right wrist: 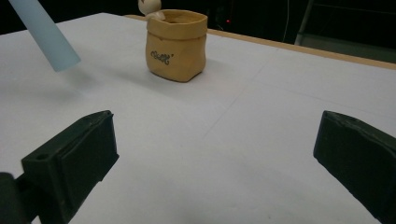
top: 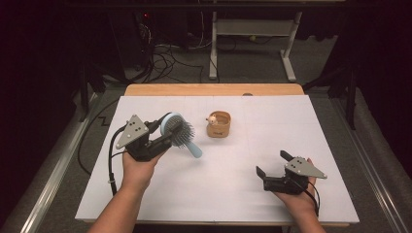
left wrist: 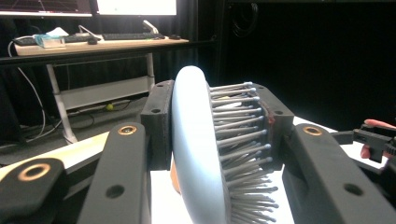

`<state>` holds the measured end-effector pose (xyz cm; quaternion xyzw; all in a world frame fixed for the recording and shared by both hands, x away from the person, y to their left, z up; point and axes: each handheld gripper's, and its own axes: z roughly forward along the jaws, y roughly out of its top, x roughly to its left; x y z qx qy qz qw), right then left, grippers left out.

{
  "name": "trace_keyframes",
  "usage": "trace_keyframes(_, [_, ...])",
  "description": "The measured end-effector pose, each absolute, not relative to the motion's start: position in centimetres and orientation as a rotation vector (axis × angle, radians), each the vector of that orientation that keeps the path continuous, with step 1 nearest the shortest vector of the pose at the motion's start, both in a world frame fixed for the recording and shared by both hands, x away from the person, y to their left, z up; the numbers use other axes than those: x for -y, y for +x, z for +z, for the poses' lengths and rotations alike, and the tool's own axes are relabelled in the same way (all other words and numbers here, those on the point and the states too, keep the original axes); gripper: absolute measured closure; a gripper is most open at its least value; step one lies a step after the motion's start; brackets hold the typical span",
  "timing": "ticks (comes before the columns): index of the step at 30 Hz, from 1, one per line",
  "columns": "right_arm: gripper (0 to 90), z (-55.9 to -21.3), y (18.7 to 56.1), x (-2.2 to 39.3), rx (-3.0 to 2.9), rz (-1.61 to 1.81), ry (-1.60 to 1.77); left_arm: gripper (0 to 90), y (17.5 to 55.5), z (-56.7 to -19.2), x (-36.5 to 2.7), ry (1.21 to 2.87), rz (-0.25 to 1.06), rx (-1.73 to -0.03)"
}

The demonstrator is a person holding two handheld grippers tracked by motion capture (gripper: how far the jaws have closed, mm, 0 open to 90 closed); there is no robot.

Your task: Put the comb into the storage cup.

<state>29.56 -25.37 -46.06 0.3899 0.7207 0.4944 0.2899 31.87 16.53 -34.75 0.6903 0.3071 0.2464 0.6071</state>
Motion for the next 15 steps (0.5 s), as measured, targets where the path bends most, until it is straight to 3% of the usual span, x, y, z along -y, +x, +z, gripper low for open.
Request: trace_keyframes(15, [0.2,-46.4,29.0,27.9,-1.876,1.318,1.091,57.3,31.5,-34.4,-16.7,1.574,0.582,-0.705])
